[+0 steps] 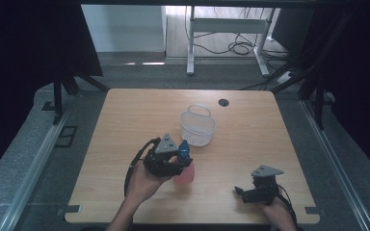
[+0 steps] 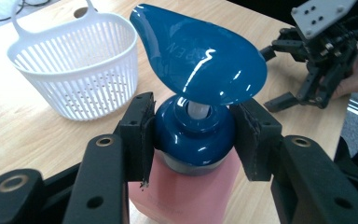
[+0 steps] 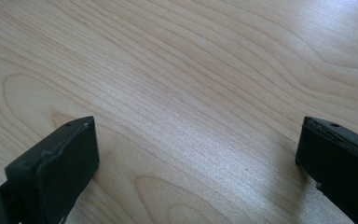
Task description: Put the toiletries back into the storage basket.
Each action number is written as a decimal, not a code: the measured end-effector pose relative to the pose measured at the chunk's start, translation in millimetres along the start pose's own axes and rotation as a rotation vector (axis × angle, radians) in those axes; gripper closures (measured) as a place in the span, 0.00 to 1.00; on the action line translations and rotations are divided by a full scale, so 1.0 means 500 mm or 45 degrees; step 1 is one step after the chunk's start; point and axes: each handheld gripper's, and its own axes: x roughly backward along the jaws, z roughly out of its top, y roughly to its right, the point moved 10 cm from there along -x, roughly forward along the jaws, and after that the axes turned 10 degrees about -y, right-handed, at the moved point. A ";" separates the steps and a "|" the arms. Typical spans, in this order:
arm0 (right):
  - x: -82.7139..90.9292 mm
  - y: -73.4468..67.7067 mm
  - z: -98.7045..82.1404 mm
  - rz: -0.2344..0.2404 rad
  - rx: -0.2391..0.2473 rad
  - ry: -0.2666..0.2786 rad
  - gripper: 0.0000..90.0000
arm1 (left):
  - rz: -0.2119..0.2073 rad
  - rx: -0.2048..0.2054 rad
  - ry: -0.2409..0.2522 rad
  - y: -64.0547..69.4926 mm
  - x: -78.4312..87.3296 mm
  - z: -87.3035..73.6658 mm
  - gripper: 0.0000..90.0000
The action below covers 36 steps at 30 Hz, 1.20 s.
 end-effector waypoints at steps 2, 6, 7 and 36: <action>0.000 0.000 0.000 0.000 0.000 0.000 0.00 | 0.008 0.008 0.001 -0.008 -0.003 0.006 0.58; 0.000 0.000 0.000 0.000 0.000 0.000 0.00 | 0.015 0.018 0.000 -0.015 -0.006 0.013 0.58; 0.000 0.000 0.000 0.001 -0.002 -0.001 0.00 | 0.020 0.023 0.001 -0.020 -0.008 0.018 0.58; 0.000 0.000 0.000 -0.001 -0.001 0.000 0.00 | 0.070 0.048 0.029 -0.065 -0.028 0.119 0.58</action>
